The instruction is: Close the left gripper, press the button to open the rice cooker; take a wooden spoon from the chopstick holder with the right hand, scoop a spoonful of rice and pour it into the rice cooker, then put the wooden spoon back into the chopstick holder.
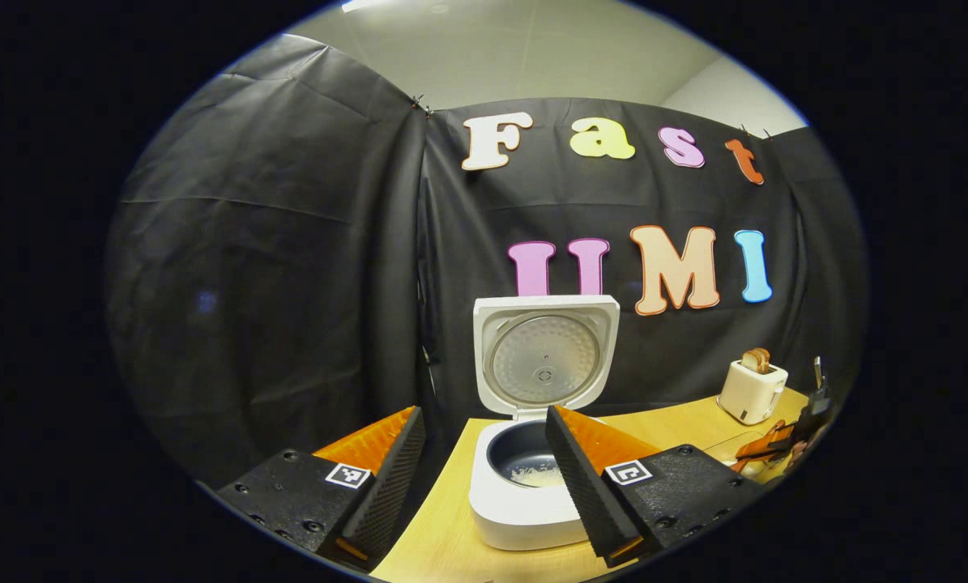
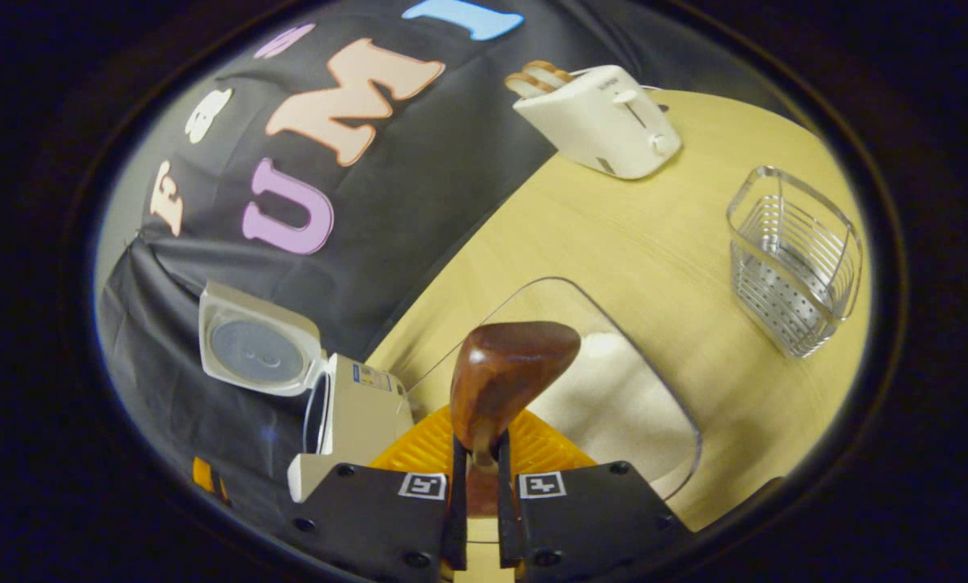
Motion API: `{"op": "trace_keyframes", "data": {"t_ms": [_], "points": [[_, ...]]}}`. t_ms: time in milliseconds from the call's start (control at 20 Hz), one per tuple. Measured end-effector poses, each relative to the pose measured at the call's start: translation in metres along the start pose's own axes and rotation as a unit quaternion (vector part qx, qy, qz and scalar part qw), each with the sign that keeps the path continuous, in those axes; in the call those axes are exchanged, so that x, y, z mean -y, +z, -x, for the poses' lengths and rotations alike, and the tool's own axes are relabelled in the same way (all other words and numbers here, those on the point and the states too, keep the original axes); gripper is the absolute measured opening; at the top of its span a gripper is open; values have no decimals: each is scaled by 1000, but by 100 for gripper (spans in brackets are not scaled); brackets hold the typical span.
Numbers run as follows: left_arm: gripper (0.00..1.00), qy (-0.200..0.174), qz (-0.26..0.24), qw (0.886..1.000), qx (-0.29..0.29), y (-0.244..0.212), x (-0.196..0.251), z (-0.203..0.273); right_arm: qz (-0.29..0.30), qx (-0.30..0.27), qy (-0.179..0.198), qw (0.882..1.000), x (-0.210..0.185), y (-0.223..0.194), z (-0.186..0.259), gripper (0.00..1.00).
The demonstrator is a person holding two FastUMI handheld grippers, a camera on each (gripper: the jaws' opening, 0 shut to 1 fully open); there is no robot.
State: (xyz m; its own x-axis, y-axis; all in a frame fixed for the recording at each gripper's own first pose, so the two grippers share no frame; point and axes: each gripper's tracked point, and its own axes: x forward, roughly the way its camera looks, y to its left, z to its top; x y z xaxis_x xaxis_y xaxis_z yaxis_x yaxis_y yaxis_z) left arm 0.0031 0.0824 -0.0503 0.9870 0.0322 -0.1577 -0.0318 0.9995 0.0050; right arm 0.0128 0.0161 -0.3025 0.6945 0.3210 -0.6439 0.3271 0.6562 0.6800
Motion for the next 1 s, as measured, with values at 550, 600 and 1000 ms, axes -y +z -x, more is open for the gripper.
{"op": "trace_keyframes", "data": {"t_ms": [550,600,1000], "points": [[89,-6,6,1000,5,4,19,10,-91,-7,99,991,-69,32,27,18],[93,-3,6,1000,6,5,16,11,-88,-11,109,990,-82,32,26,19],[93,25,20,999,8,1,-19,24,-72,-21,172,982,-181,25,16,18]]}}
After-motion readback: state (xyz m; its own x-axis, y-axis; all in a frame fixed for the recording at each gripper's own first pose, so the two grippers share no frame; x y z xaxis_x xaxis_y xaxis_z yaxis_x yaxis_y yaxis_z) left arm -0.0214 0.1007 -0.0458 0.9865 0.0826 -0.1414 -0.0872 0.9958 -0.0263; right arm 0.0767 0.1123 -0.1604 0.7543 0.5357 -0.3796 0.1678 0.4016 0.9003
